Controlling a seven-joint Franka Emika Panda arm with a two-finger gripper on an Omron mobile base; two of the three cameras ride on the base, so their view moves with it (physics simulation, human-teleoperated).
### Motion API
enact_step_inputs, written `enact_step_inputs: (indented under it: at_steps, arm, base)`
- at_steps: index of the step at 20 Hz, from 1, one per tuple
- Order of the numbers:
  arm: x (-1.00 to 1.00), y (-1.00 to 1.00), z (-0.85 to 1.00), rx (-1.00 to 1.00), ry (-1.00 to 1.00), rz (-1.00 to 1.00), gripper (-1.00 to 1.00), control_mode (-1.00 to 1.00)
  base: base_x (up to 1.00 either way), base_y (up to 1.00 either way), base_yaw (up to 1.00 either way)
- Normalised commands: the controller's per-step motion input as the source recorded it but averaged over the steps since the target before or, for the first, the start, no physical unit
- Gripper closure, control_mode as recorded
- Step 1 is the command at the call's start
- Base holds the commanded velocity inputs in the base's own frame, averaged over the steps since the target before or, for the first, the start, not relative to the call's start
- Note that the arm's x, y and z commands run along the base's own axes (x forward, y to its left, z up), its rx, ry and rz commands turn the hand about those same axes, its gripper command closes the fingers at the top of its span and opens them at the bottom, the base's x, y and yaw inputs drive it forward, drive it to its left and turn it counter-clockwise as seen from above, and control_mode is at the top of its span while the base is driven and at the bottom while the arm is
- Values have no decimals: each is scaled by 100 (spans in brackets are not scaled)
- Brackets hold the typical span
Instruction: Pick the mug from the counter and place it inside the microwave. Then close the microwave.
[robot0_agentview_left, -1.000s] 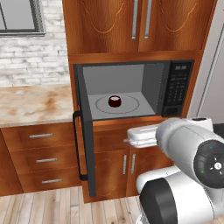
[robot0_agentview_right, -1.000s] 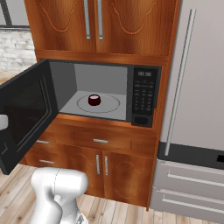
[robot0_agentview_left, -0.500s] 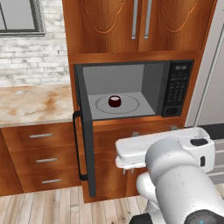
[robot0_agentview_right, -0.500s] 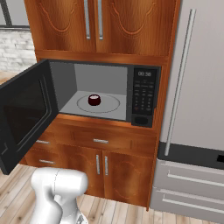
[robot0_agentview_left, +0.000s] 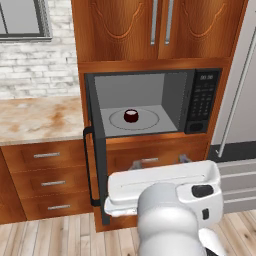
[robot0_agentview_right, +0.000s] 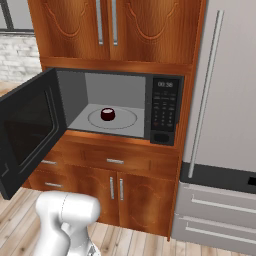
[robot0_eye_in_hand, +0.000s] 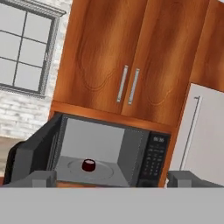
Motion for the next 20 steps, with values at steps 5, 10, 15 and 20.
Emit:
enact_step_inputs:
  at_steps: [5,10,15,20]
  arm:
    - [-5,37,-2,-4,-7,-17,-100,-100]
    - [0,37,-11,0,0,-30,-100,-100]
    - [5,34,-28,0,2,-37,-100,-100]
    - [12,26,-33,0,0,-29,-100,-100]
  base:
    - [0,0,0]
    - [0,0,0]
    - [0,0,0]
    - [0,0,0]
